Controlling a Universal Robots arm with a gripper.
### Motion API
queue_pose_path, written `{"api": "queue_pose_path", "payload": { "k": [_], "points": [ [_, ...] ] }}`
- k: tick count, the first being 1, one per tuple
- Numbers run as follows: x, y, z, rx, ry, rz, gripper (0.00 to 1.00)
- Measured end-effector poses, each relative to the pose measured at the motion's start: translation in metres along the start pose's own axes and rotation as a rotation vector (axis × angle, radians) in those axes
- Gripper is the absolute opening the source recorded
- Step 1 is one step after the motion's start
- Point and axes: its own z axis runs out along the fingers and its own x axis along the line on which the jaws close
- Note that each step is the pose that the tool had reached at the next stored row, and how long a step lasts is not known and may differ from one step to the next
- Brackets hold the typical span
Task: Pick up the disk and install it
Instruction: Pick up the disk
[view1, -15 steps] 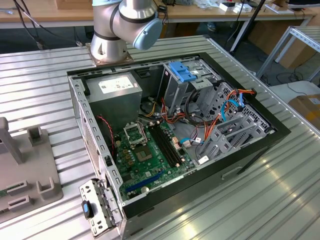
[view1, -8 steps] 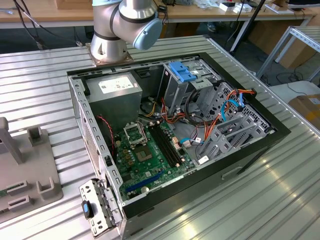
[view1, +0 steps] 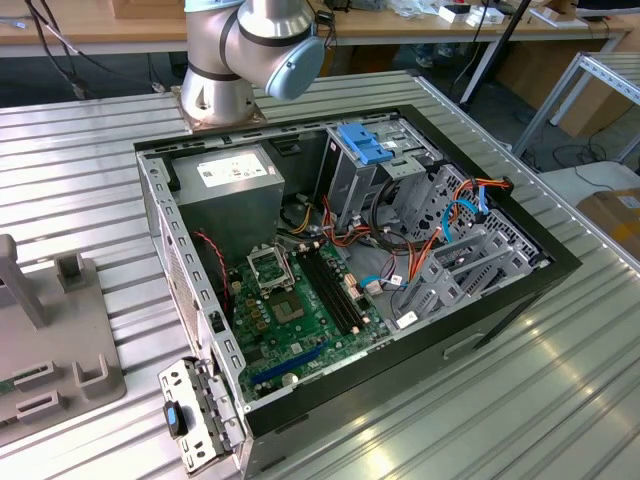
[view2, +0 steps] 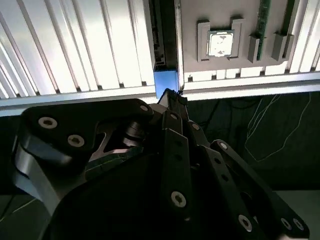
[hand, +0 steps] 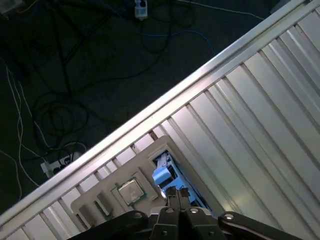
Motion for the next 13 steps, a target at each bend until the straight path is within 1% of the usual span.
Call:
{"api": "queue_pose_path", "payload": {
  "k": [1,2,3,4,5,9,10,11,13],
  "points": [
    [0.0000,0.0000,0.0000,0.0006,0.0014,-0.039,0.11],
    [0.0000,0.0000,0.0000,0.0015,0.0032,-0.087,0.11],
    [0.0000,0.0000,0.0000,0.0020,0.0043,-0.117,0.11],
    [0.0000,0.0000,0.0000,0.0028,0.0060,-0.162,0.11],
    [0.0000,0.0000,0.0000,0.0031,0.0066,-0.179,0.11],
    [0.0000,0.0000,0.0000,0.0033,0.0068,-0.184,0.11],
    [0.0000,0.0000,0.0000,0.0036,0.0076,-0.206,0.11],
    [0.0000,0.0000,0.0000,0.0041,0.0089,-0.239,0.11],
    [0.0000,0.0000,0.0000,0.0048,0.0101,-0.273,0.11]
  ]
}}
